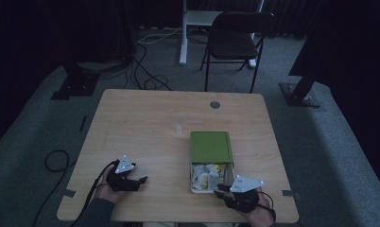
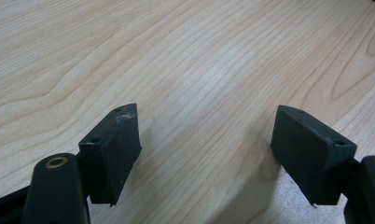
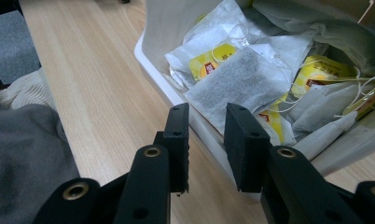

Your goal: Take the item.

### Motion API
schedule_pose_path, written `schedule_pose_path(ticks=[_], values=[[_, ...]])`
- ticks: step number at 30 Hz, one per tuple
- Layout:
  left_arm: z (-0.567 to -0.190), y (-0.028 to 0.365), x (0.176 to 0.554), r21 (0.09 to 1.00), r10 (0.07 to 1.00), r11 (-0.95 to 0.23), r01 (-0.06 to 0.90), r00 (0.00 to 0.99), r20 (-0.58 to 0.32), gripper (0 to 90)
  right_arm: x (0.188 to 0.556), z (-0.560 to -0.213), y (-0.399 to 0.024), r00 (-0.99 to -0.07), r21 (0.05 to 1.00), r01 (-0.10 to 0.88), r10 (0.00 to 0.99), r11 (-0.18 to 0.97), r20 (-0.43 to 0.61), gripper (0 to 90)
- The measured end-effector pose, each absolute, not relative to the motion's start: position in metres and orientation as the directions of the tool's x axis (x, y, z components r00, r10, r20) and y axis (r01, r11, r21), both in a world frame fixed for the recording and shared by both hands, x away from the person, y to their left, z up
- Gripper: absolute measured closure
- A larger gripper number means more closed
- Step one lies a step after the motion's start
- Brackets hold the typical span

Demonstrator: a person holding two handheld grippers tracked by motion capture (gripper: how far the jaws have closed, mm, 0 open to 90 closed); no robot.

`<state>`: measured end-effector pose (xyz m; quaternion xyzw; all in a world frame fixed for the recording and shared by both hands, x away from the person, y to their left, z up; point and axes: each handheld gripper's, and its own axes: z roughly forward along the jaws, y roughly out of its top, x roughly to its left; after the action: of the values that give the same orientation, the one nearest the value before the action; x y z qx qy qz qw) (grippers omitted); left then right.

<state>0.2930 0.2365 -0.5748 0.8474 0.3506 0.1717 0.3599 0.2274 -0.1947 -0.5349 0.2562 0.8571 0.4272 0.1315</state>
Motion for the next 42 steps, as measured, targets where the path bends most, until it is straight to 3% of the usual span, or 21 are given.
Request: schedule_pose_path(ticks=[11,16,26,42], values=[[-0.575,0.237,0.293,0.73,0.717,-0.496,0.47,0.696,0.039,24.8,0.226,-0.534,-0.195,-0.838,0.796,0.325,0.545,0.511,-0.008,71.1],[-0.575,0.236,0.293,0.73,0.717,-0.496,0.47,0.696,0.039,24.8,0.226,-0.531,-0.196,-0.828,0.8,0.324,0.56,0.505,-0.018,64.0],[-0.575,0.237,0.293,0.73,0.717,-0.496,0.47,0.696,0.039,24.8,0.225,-0.524,-0.195,-0.808,0.822,0.313,0.588,0.477,-0.034,60.8],[-0.575,0.237,0.293,0.73,0.717,-0.496,0.47,0.696,0.039,24.8,0.226,-0.514,-0.168,-0.706,0.831,0.337,0.703,0.442,-0.087,58.9]])
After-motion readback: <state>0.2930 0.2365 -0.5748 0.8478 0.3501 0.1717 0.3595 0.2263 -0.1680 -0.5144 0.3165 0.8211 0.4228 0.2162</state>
